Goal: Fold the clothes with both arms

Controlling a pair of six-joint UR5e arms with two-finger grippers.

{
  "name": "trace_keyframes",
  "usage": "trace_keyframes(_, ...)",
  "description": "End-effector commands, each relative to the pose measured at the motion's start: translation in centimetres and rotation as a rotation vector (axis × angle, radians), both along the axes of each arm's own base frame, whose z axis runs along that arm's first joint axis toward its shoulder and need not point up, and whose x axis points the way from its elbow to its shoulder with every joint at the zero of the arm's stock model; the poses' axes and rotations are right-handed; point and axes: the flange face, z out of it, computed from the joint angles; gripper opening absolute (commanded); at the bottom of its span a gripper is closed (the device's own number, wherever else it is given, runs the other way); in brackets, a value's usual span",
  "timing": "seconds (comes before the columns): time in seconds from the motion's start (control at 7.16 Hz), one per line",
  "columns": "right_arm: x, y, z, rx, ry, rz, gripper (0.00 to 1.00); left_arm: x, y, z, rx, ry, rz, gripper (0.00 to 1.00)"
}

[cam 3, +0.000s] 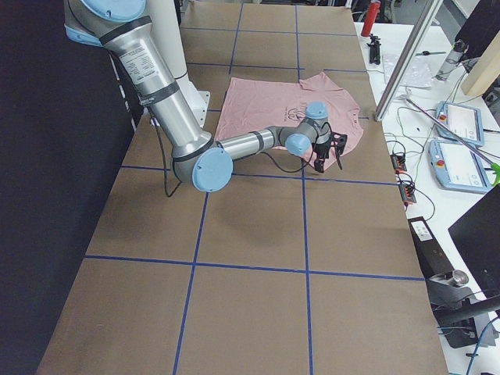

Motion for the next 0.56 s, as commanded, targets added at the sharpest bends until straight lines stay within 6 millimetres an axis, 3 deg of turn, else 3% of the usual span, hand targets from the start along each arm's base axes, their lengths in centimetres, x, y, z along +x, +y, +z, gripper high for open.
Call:
trace_keyframes(0.0, -1.02, 0.65, 0.53, 0.0, 0.013, -0.007, 0.76, 0.0, 0.0, 0.07, -0.003, -0.001, -0.001, 1.0)
trace_keyframes(0.14, -1.22, 0.71, 0.45, 0.0, 0.015, -0.005, 0.71, -0.07, 0.01, 0.0, -0.002, -0.001, -0.003, 1.0)
trace_keyframes(0.28, -1.14, 0.62, 0.82, 0.002, 0.026, 0.002, 0.53, -0.07, 0.01, 0.0, -0.001, -0.001, -0.003, 1.0)
trace_keyframes(0.42, -1.19, 0.55, 1.06, -0.003, 0.03, 0.004, 0.01, 0.0, 0.01, -0.02, -0.002, 0.001, -0.001, 1.0)
